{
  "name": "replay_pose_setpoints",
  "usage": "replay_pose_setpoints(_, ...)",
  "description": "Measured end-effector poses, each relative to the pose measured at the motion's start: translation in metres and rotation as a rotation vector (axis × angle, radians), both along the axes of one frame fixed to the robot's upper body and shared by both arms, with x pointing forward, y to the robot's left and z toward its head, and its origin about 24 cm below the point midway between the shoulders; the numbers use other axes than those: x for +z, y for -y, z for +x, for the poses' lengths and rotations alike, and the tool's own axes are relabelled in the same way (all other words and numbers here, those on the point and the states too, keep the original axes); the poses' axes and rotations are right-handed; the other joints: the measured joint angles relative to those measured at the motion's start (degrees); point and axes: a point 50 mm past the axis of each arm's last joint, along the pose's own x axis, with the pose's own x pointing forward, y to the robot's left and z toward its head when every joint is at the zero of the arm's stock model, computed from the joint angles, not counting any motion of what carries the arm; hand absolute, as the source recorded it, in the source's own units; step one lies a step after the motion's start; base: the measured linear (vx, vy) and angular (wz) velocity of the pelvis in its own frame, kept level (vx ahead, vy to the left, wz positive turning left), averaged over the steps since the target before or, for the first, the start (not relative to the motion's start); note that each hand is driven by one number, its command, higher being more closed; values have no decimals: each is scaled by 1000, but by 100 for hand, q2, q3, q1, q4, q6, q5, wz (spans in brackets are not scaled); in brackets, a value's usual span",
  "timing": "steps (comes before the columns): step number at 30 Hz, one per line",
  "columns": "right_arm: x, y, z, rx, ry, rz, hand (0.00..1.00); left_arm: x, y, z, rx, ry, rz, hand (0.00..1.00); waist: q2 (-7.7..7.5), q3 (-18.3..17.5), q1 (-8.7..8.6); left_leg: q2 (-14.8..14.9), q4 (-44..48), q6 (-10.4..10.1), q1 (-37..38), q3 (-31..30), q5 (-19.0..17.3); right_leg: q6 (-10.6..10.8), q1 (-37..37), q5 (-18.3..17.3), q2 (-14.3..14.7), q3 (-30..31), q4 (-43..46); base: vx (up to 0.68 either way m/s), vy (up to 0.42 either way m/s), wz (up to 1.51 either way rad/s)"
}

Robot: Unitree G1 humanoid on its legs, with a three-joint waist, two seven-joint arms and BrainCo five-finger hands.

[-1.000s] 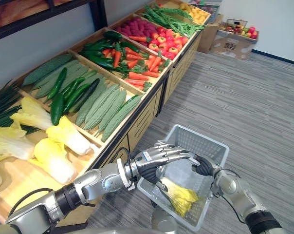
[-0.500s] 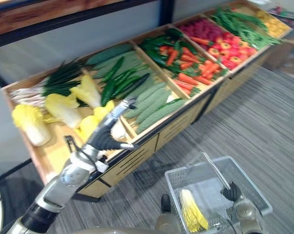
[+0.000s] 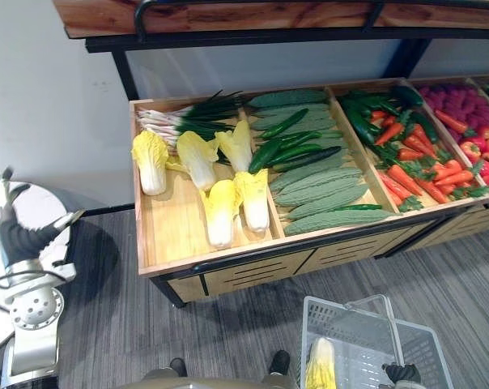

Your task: Pick vegetable in the basket

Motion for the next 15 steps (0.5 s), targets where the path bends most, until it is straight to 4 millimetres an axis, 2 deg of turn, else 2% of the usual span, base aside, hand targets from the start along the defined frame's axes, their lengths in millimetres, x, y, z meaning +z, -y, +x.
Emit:
replay_pose_setpoints(1, -1, -1, -1, -24, 3, 8, 100, -22, -11, -11, 69, -82, -66, 0, -15, -32, -2, 0, -78, -1, 6, -16, 47, -8, -3, -5, 16, -40, -23, 6, -11, 9)
replay_pose_setpoints(2, -2, -1, -2, -38, 4, 14, 100, -34, -17, -17, 108, -117, -111, 0, -24, -55, -2, 0, -128, 0, 8, -24, 69, -9, -7, -5, 23, -55, -34, 24, -17, 8)
replay_pose_setpoints(4, -9, -12, -5, -76, 10, 51, 100, -76, -36, -48, 272, -252, -277, 0, -91, -179, -14, 12, -211, -29, 19, -35, 113, -11, -11, -4, 62, -75, -93, 47, -14, 2)
replay_pose_setpoints(5, -11, -16, -6, -86, 13, 63, 100, -86, -38, -56, 308, -285, -313, 0, -104, -208, -17, 13, -238, -26, 29, -34, 128, -11, -12, -3, 68, -75, -96, 63, -7, -3)
replay_pose_setpoints(6, -15, -23, -6, -111, 19, 87, 100, -113, -41, -80, 391, -391, -401, 0, -130, -247, -24, 13, -259, 9, 58, -29, 151, -9, -1, -1, 71, -74, -96, 52, -1, -1)
replay_pose_setpoints(8, -16, -26, -5, -123, 25, 96, 100, -131, -41, -97, 447, -450, -489, 0, -132, -246, -30, 3, -299, 9, 118, -18, 151, -8, 37, -1, 67, -72, -101, 37, 7, -3)
replay_pose_setpoints(10, -18, -32, 0, -120, 33, 113, 100, -161, -31, -128, 537, -575, -621, 0, -135, -260, -55, -12, -363, 7, 193, 18, 149, -5, 55, -3, 63, -52, -101, 27, 15, -6)
replay_pose_setpoints(13, -20, -37, 5, -113, 40, 128, 100, -182, -15, -150, 539, -720, -692, 0, -127, -257, -80, -22, -389, 7, 213, 30, 149, 7, 52, -2, 58, -42, -101, 7, 4, -1)
replay_pose_setpoints(15, -22, -41, 6, -108, 37, 137, 100, -190, -6, -158, 498, -809, -699, 0, -117, -255, -97, -24, -396, 7, 223, 39, 150, 10, 52, -1, 58, -30, -101, 2, 2, -2)
